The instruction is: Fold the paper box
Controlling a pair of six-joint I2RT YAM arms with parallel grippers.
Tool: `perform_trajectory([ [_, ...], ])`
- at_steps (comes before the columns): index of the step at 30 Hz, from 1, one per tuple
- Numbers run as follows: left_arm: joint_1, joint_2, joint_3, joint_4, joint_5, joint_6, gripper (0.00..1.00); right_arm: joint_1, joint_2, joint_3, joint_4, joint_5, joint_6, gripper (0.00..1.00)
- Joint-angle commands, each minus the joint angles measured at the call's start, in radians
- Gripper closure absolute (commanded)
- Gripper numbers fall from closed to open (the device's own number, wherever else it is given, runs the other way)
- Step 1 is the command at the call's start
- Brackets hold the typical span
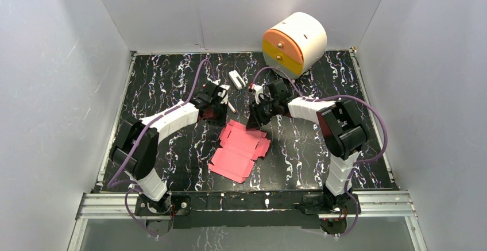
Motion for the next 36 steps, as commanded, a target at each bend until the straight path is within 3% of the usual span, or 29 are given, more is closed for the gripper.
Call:
perform_trajectory([
  [1,0.0,-0.06,-0.005,0.011,0.023,0.018,0.97,0.0,0.015,-0.01,0.045,0.08,0.04,0.56],
  [8,0.0,-0.053,-0.007,0.014,0.023,0.022,0.97,-0.009,0.036,-0.027,0.095,0.029,0.047,0.55],
  [12,0.0,-0.05,-0.007,0.014,0.021,0.021,0.97,-0.009,0.054,-0.027,0.086,-0.016,0.032,0.61],
  [15,0.0,-0.051,-0.006,0.017,0.021,0.017,0.97,-0.01,0.058,-0.029,0.083,-0.027,0.024,0.69],
  [21,0.0,-0.049,-0.005,0.017,0.017,-0.011,0.94,-0.008,0.021,-0.023,0.052,0.005,0.011,0.99],
  [30,0.004,-0.127,-0.019,0.016,-0.054,-0.16,0.72,0.018,-0.108,-0.021,-0.024,0.276,-0.06,1.0],
  [36,0.009,-0.267,-0.133,0.051,-0.051,-0.27,0.59,0.056,-0.179,-0.044,-0.021,0.459,-0.112,1.0],
])
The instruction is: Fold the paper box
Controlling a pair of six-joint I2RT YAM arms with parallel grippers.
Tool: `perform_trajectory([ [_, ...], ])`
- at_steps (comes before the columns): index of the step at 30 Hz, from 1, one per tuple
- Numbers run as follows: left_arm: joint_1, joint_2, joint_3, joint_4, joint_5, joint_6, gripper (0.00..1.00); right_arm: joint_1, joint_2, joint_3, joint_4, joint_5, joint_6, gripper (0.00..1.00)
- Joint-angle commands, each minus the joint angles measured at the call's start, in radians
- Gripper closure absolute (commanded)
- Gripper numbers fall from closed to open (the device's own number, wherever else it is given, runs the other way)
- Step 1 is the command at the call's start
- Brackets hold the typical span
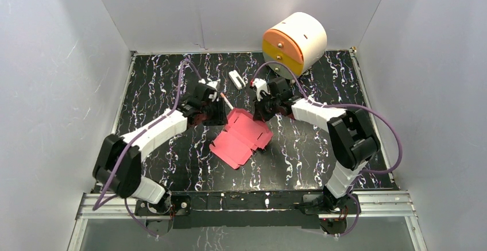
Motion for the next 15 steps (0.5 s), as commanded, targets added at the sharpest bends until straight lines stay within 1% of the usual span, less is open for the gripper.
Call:
perform_trajectory([
  [1,0.009,-0.136,-0.089,0.031,0.002,-0.109,0.58,0.036,-0.072,-0.027,0.012,0.183,-0.066,1.0],
  [4,0.011,-0.182,-0.169,0.079,0.048,-0.161,0.55,0.069,-0.097,-0.041,0.025,0.279,-0.099,1.0],
  [8,0.013,-0.212,-0.272,0.149,0.093,-0.221,0.55,0.125,-0.121,-0.048,0.044,0.422,-0.154,1.0],
  [11,0.013,-0.207,-0.347,0.222,0.129,-0.265,0.55,0.172,-0.129,-0.048,0.05,0.518,-0.195,1.0],
  [15,0.013,-0.175,-0.401,0.291,0.17,-0.3,0.57,0.231,-0.129,-0.068,0.083,0.601,-0.237,1.0],
])
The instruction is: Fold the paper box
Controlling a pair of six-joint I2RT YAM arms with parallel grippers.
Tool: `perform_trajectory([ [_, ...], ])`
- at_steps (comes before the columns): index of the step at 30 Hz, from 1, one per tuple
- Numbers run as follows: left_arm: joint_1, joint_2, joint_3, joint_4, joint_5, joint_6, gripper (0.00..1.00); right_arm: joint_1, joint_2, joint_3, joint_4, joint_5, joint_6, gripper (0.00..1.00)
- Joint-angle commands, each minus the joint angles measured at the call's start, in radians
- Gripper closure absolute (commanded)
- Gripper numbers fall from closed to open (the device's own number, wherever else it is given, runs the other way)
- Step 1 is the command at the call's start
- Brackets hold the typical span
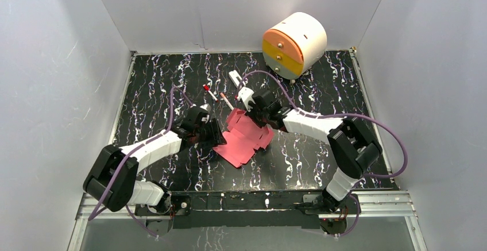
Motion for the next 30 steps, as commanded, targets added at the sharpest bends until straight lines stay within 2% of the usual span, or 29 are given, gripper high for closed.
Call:
perform_trajectory([
  [1,0.006,0.012,-0.045,0.14,0.075,-0.07,0.58,0.062,-0.042,-0.019,0.077,0.169,-0.086,1.0],
  [8,0.006,0.059,-0.1,0.28,0.116,-0.139,0.61,0.162,-0.044,0.011,0.08,0.304,-0.138,1.0],
  [14,0.006,0.098,-0.121,0.4,0.115,-0.191,0.7,0.215,-0.039,0.042,0.08,0.364,-0.182,1.0],
  [22,0.006,0.204,-0.151,0.504,0.102,-0.227,0.82,0.301,-0.053,0.044,0.08,0.418,-0.202,1.0],
  [30,0.006,0.246,-0.196,0.558,0.051,-0.238,0.85,0.407,-0.081,0.006,0.137,0.497,-0.203,1.0],
])
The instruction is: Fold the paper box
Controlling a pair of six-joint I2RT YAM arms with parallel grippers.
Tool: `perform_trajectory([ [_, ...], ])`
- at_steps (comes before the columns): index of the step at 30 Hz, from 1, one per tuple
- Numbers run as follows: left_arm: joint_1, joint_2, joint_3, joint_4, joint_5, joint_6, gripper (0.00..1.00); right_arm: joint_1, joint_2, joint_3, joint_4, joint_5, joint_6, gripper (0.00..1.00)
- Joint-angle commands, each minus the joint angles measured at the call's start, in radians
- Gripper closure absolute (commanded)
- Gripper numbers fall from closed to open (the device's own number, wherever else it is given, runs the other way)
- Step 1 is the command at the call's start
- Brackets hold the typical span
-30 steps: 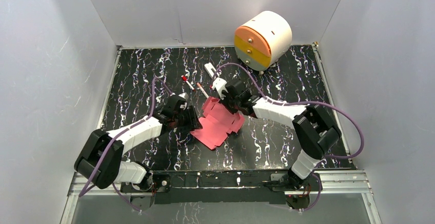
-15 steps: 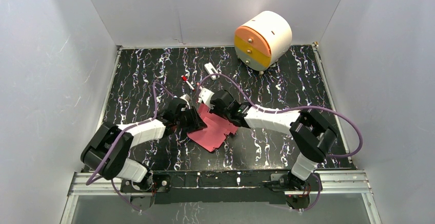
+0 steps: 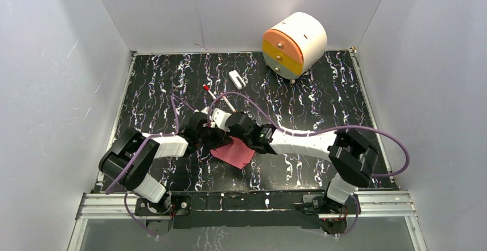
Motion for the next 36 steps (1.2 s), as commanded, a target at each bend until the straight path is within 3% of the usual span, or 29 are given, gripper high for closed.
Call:
perform_trajectory([
  [1,0.001,0.045,-0.04,0.021,-0.058,-0.002,0.86,0.063,-0.055,-0.004,0.086,0.053,-0.001,1.0],
  [13,0.001,0.067,-0.076,0.118,-0.064,-0.023,0.86,0.135,-0.052,-0.074,0.103,0.158,0.082,1.0],
  [22,0.008,-0.082,-0.111,0.103,-0.064,-0.029,0.83,0.131,-0.076,-0.109,0.161,0.247,0.036,1.0],
  [30,0.101,-0.231,-0.124,0.041,0.01,-0.058,0.76,0.114,-0.089,-0.132,0.208,0.257,-0.03,1.0],
  [36,0.167,-0.274,-0.086,0.001,0.044,-0.1,0.63,0.097,-0.101,-0.16,0.252,0.234,-0.075,1.0],
])
